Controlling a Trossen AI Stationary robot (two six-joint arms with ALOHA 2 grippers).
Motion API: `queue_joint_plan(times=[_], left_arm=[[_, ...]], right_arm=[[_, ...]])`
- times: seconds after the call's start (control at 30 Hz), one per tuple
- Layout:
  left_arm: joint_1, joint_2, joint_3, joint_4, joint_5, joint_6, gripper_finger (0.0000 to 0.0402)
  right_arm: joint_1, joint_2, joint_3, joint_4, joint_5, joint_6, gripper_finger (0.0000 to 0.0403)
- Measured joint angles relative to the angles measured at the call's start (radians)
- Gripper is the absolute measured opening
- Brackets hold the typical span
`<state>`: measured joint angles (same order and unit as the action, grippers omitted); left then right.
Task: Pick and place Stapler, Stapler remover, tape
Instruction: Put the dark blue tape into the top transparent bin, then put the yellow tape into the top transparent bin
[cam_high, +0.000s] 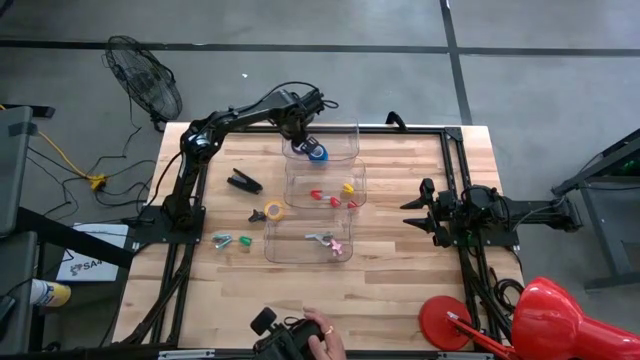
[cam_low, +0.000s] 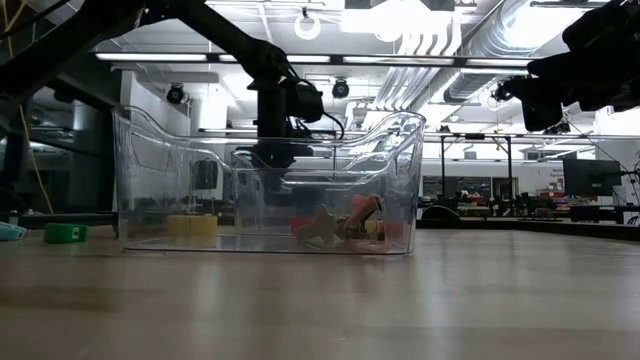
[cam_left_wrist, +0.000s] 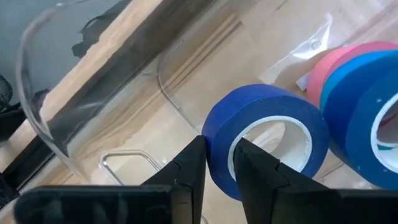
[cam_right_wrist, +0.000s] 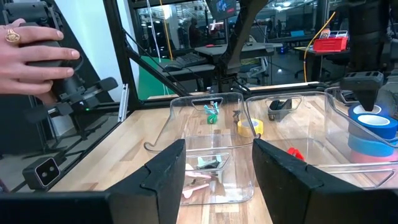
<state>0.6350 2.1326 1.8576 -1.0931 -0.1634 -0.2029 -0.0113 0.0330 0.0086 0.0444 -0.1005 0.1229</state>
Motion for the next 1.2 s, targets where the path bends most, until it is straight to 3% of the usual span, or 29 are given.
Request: queue_joint_plan(times=[0.63, 0.97, 1.2], left_arm=[[0.000, 0.000, 0.000, -0.010, 0.078, 0.055, 0.0079], [-0.008, 0.000, 0.000, -0.036, 0.039, 0.081, 0.0173], [-0.015, -0.039, 0.008, -0.054, 0.013, 0.102, 0.0186]], right_arm=[[0.000, 0.000, 0.000, 0.000, 0.000, 0.000, 0.0177], [0.000, 0.000, 0.000, 0.000, 0.000, 0.000, 0.0177], [0.000, 0.000, 0.000, 0.000, 0.000, 0.000, 0.0177]])
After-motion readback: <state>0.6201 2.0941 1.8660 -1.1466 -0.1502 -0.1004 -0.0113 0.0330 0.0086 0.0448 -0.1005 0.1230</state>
